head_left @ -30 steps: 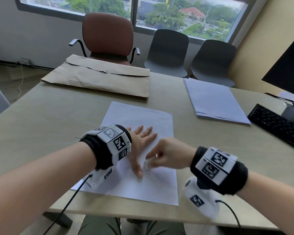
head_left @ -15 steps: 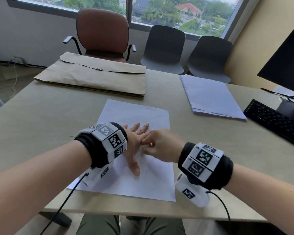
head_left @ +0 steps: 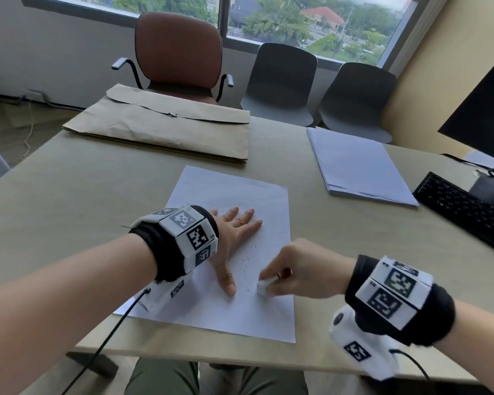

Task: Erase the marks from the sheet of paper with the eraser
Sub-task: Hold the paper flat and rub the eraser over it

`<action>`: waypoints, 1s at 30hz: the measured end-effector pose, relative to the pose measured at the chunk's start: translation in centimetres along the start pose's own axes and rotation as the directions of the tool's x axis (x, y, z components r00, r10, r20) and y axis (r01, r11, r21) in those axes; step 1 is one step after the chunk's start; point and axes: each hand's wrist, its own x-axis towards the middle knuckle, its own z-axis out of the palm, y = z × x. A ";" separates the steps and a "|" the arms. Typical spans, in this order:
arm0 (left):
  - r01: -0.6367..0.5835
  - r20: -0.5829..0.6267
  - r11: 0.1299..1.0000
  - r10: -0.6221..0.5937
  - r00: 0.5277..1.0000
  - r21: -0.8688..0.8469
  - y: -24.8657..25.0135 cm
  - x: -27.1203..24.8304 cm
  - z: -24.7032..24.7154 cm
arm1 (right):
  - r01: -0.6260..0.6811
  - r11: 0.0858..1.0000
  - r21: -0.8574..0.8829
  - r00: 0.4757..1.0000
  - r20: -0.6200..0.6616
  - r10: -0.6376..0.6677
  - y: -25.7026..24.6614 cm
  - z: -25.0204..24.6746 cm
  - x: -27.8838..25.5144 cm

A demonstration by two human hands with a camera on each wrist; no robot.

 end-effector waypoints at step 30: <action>0.007 -0.003 1.000 -0.007 1.000 0.004 0.6 -0.4 -0.1 | -0.047 0.999 0.014 0.985 -0.163 0.049 1.1 0.0 0.6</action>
